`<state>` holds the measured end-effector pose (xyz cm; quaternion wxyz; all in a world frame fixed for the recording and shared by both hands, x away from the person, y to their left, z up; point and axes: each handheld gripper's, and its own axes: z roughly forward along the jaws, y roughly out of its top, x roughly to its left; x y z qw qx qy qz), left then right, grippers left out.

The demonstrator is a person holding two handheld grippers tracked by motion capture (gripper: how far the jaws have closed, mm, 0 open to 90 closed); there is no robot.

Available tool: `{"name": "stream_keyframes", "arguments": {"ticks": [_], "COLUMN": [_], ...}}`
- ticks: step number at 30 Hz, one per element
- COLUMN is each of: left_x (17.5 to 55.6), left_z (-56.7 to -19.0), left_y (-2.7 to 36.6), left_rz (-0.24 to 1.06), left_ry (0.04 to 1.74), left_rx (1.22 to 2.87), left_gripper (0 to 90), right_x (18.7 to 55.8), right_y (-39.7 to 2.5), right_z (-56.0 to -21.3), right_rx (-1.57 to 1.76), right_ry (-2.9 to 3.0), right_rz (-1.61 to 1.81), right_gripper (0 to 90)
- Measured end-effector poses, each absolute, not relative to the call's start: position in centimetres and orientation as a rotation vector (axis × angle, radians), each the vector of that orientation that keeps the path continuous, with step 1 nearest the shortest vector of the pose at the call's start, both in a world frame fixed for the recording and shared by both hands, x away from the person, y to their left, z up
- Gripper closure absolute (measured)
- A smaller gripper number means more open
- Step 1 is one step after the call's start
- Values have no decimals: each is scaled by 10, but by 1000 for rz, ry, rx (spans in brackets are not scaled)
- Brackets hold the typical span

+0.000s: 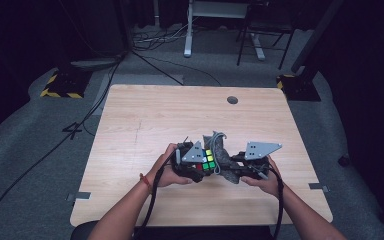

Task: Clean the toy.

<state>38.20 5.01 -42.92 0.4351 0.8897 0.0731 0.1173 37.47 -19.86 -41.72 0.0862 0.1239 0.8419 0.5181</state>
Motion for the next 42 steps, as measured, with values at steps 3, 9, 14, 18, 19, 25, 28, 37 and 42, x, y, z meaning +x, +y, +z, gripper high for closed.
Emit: {"name": "stream_keyframes", "arguments": {"ticks": [3, 9, 14, 18, 19, 25, 28, 37, 42], "left_x": [383, 385, 386, 389, 389, 388, 387, 384, 383], "left_z": [-433, -436, -440, -445, -445, -442, -440, -436, -431], "left_y": [49, 47, 44, 43, 42, 45, 46, 47, 50], "left_rz": [280, 288, 277, 271, 276, 290, 287, 294, 292], "left_ry": [188, 204, 207, 213, 223, 238, 230, 223, 227], "left_rx": [2227, 2240, 2261, 2282, 2282, 2248, 2237, 2210, 2179], "left_gripper": [332, 328, 327, 328, 329, 334, 334, 334, 334], "right_x": [374, 376, 378, 378, 378, 385, 386, 392, 394], "right_y": [-197, -195, -195, -191, -190, -195, -199, -206, -209], "right_z": [-416, -415, -415, -415, -415, -418, -420, -427, -436], "right_rx": [356, 367, 357, 350, 351, 421, 446, 528, 534], "right_ry": [2514, 2505, 2491, 2496, 2499, 2503, 2508, 2532, 2583], "right_rz": [1560, 1575, 1589, 1595, 1597, 1556, 1535, 1472, 1498], "right_gripper": [770, 770, 770, 770, 770, 772, 772, 773, 773]}}
